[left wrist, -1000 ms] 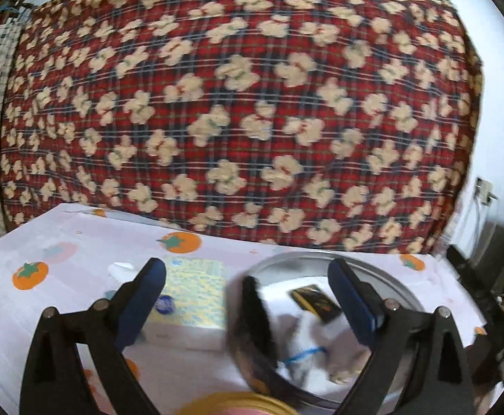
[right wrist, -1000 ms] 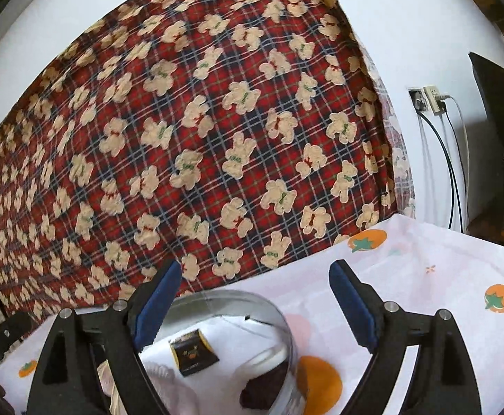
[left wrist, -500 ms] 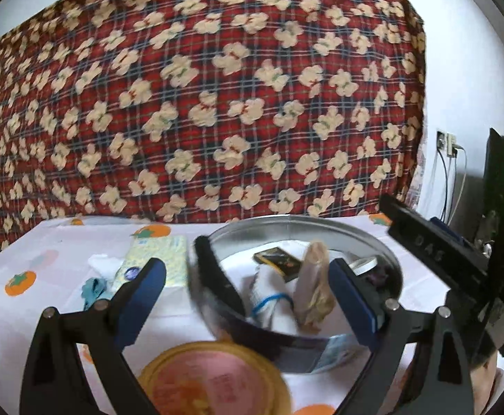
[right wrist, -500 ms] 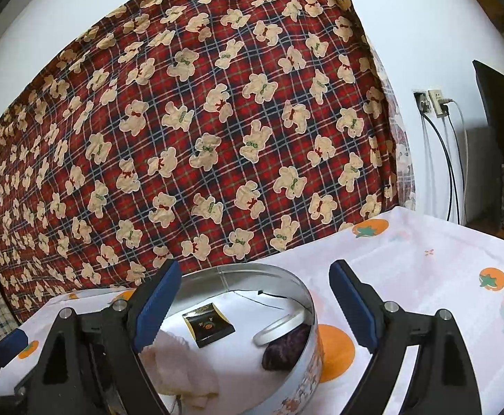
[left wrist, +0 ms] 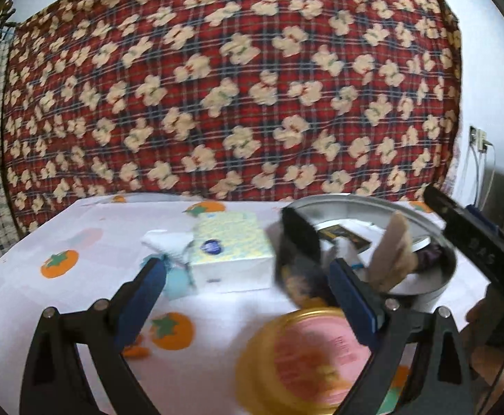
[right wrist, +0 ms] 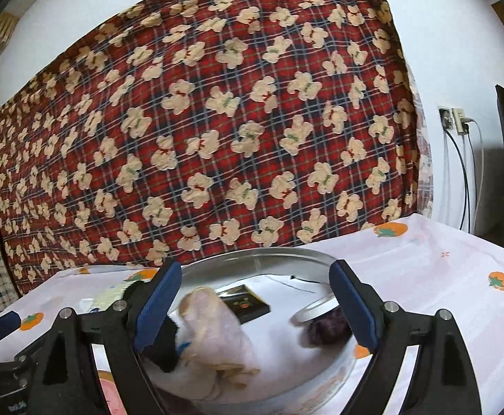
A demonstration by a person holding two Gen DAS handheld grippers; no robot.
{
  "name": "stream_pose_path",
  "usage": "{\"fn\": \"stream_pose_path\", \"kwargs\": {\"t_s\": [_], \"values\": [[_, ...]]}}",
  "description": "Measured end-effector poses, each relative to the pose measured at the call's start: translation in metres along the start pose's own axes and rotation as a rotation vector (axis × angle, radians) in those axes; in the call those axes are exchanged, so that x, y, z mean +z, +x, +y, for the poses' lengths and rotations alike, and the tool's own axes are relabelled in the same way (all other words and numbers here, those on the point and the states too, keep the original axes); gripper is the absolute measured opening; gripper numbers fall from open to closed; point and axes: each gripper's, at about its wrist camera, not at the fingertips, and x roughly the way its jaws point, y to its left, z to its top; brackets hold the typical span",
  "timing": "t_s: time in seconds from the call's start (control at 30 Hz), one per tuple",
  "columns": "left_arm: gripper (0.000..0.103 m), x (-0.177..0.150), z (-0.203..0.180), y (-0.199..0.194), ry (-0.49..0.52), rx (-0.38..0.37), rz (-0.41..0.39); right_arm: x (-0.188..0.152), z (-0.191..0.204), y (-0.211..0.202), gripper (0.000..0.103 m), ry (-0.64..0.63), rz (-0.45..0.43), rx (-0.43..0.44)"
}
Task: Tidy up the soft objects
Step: 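Withdraw both grippers from the tin toward the remaining items, then grasp the blue-and-orange toy with the left gripper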
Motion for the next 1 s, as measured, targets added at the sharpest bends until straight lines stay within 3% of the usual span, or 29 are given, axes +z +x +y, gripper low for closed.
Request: {"fn": "stream_pose_path", "kwargs": {"t_s": [0.33,0.6,0.87,1.0], "values": [[0.096,-0.01,0.06,0.007,-0.042,0.083,0.095,-0.008,0.036,-0.004,0.089,0.003,0.014,0.062],[0.096,-0.021,0.108,0.014,-0.154,0.08,0.214,-0.014,0.061,-0.008,0.089,0.012,0.025,0.12],[0.096,-0.037,0.137,0.008,-0.148,0.037,0.302,-0.018,0.081,-0.013,0.089,-0.004,0.021,0.17],[0.084,-0.044,0.141,0.006,-0.091,0.062,0.319,-0.02,0.091,-0.015,0.089,-0.015,0.023,0.188]]}}
